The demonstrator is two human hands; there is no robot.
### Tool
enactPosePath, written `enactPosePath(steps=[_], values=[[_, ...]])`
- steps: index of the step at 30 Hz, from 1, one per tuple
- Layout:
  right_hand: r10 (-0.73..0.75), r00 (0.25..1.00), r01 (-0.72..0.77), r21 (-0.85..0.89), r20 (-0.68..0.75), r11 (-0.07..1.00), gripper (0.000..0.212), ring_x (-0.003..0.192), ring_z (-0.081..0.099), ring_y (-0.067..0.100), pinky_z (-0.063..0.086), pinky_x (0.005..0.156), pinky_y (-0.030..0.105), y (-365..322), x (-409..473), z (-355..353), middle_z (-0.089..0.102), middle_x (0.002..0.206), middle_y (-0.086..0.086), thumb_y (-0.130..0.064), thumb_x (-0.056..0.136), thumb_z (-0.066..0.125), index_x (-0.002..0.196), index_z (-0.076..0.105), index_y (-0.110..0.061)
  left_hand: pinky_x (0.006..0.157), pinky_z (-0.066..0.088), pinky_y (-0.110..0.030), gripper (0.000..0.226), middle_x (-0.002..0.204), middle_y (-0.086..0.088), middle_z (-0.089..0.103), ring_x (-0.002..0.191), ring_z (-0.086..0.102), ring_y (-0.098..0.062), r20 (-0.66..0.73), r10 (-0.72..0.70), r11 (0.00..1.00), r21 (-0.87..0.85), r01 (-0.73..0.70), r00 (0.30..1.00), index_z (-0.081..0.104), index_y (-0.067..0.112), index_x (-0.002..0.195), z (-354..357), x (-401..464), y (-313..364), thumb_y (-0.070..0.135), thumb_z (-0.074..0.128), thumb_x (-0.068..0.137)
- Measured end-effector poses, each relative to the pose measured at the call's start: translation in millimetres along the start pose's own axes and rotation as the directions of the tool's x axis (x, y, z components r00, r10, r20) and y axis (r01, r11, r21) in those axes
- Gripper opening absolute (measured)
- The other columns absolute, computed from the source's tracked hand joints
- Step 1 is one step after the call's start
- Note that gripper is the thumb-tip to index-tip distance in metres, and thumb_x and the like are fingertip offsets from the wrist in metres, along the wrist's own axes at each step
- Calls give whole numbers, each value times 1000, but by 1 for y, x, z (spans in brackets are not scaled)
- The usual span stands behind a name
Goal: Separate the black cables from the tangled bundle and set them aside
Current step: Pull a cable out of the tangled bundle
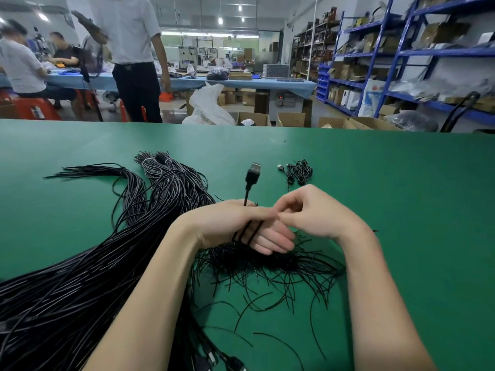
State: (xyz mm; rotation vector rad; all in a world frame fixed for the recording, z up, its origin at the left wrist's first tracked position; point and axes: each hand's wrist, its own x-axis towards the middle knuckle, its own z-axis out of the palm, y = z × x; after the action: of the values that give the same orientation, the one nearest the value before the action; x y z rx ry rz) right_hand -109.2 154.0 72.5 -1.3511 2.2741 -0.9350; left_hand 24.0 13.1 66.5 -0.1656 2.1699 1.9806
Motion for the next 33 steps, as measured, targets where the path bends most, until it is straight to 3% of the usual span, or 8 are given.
enactPosePath(steps=[3, 6, 9, 12, 19, 26, 30, 33], values=[[-66, 985, 53, -86, -158, 995, 16, 53, 55, -5, 40, 57, 12, -11, 2, -4, 68, 60, -19, -27, 89, 74, 73, 75, -31, 102, 53, -40, 50, 115, -16, 74, 112, 70, -28, -115, -34, 998, 49, 40, 993, 67, 0, 123, -1, 3, 1, 39, 38, 107], [-58, 951, 45, -50, -304, 998, 19, 60, 64, -4, 44, 57, 8, -22, 3, 1, 71, 63, -15, -18, 89, 68, 77, 76, -30, 103, 53, -38, 49, 113, -12, 75, 111, 71, -22, -284, 23, 1000, -14, -28, 959, 68, 5, 123, -1, 11, -1, 41, 38, 108], [47, 919, 14, 152, -392, 988, 19, 65, 73, 4, 58, 70, 22, -25, 4, 9, 75, 66, -8, -11, 89, 68, 81, 77, -24, 99, 55, -31, 45, 106, -4, 77, 105, 72, -14, -501, 92, 990, -47, -133, 861, 70, 8, 117, -3, 18, -4, 38, 38, 109], [163, 950, -19, 470, -267, 882, 7, 69, 77, 14, 64, 74, 33, -26, 5, 17, 78, 75, 2, -8, 94, 70, 93, 76, -11, 99, 54, -26, 42, 111, -4, 76, 104, 72, -11, -593, 148, 965, -87, -247, 791, 70, 11, 120, -5, 22, -5, 37, 39, 109], [100, 992, -128, 749, 83, 650, 8, 74, 76, 17, 61, 67, 25, -6, 3, 28, 78, 87, 12, -12, 94, 70, 96, 75, -6, 94, 56, -26, 37, 115, -7, 75, 110, 71, -15, -505, 208, 853, -326, -408, 838, 69, 11, 116, -3, 21, -4, 34, 41, 107], [95, 975, -211, 703, 200, 679, 28, 68, 71, 16, 60, 67, 26, 15, 2, 31, 75, 81, 9, -36, 70, 84, 81, 79, -10, 84, 58, -26, 31, 114, -17, 74, 109, 71, -24, -384, 266, 842, -355, -407, 884, 69, 3, 115, 0, 18, -6, 22, 48, 104], [63, 980, -186, 750, 189, 635, 12, 65, 67, 14, 60, 69, 26, 23, 2, 36, 73, 79, 5, -9, 86, 78, 96, 73, -4, 73, 58, -26, 31, 87, -8, 76, 80, 73, -21, -381, 254, 883, -284, -374, 889, 70, 3, 98, 1, 17, -5, 22, 47, 105], [72, 986, -159, 704, 153, 692, 16, 69, 67, 15, 62, 77, 27, 25, 2, 39, 73, 85, 5, -7, 88, 78, 102, 72, -2, 58, 46, -22, 31, 58, 7, 49, 54, 47, -10, -396, 243, 919, -197, -340, 886, 60, 9, 85, 5, 19, -5, 23, 44, 107]])
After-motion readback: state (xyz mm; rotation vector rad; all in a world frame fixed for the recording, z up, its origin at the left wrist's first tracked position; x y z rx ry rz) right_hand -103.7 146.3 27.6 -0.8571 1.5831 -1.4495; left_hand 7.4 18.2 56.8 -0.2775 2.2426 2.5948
